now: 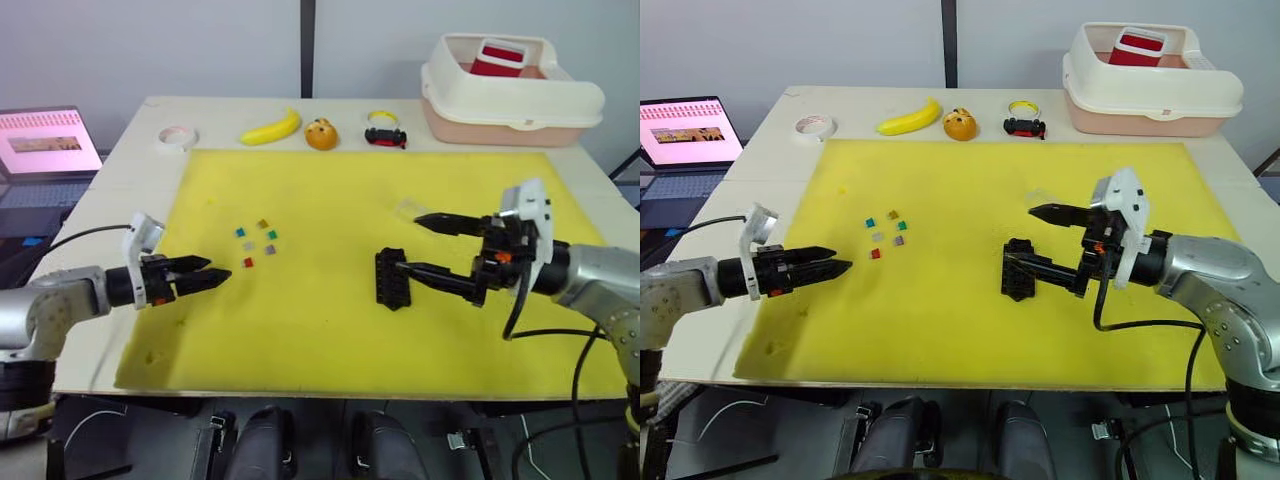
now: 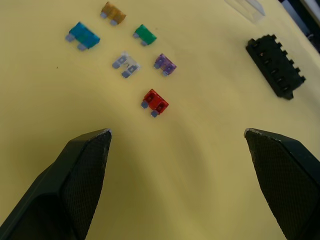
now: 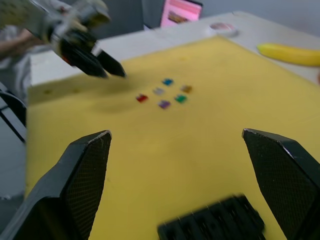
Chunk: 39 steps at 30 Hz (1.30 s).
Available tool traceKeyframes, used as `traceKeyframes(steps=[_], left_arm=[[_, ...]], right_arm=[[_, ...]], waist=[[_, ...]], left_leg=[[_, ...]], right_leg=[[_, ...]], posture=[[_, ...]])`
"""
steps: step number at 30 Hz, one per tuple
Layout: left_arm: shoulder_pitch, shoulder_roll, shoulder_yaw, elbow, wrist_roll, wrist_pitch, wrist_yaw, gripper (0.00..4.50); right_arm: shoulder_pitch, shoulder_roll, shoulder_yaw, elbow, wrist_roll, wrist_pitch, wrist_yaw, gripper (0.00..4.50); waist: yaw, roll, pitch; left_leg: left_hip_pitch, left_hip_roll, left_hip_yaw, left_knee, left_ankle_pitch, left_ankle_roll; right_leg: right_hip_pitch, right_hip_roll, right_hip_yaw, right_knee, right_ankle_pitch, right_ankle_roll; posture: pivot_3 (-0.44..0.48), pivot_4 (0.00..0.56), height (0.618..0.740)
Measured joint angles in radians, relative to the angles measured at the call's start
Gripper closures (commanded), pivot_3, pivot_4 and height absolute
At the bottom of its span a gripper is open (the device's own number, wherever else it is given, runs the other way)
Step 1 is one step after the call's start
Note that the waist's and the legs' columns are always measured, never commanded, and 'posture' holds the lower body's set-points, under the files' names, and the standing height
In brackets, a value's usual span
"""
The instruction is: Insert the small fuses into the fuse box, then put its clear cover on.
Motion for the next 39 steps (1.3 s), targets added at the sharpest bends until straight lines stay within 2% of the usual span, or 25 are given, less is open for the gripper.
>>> traceKeyframes(steps=[4,10,17,25,39], left_arm=[[-0.043,-0.006,0.0,0.061,-0.029,0.06,-0.016,0.0],[-0.176,-0.08,0.035,0.278,-0.073,0.266,0.043,0.0],[-0.253,-0.145,0.101,0.409,-0.106,0.443,0.089,0.0],[-0.279,-0.197,0.108,0.417,-0.093,0.438,0.136,0.0],[-0.293,-0.164,0.056,0.457,-0.061,0.366,0.099,0.0]], right_arm=[[0.035,0.012,0.099,-0.014,-0.045,-0.019,-0.004,0.04],[-0.009,0.022,0.118,-0.016,-0.047,-0.026,-0.011,0.04],[-0.019,0.044,0.138,-0.01,-0.056,-0.025,-0.035,0.04],[-0.024,0.049,0.136,0.001,-0.056,0.003,-0.072,0.04],[0.011,0.042,0.13,-0.019,-0.061,0.005,-0.086,0.04]], waist=[[0.0,0.0,0.0],[0.001,-0.002,0.0],[-0.001,-0.003,0.0],[0.003,-0.003,-0.001],[0.0,-0.003,-0.001]], left_leg=[[0.0,0.0,0.001,0.0,0.0,0.0],[0.0,-0.001,0.0,0.001,0.001,-0.001],[0.0,-0.001,0.0,0.001,0.001,-0.002],[0.0,-0.001,0.0,0.001,0.001,-0.002],[0.0,-0.001,0.0,0.001,0.001,-0.002]], right_leg=[[0.0,0.0,0.0,-0.001,0.0,0.0],[0.0,0.0,0.0,0.001,0.0,0.0],[0.0,0.0,0.0,0.001,0.0,0.0],[0.0,-0.001,0.0,0.001,0.0,0.0],[0.0,0.0,0.0,0.001,0.0,0.0]], posture=[[0.0,0.15,0.74],[0.0,0.15,0.74],[0.0,0.15,0.74],[0.0,0.15,0.74],[0.0,0.15,0.74]])
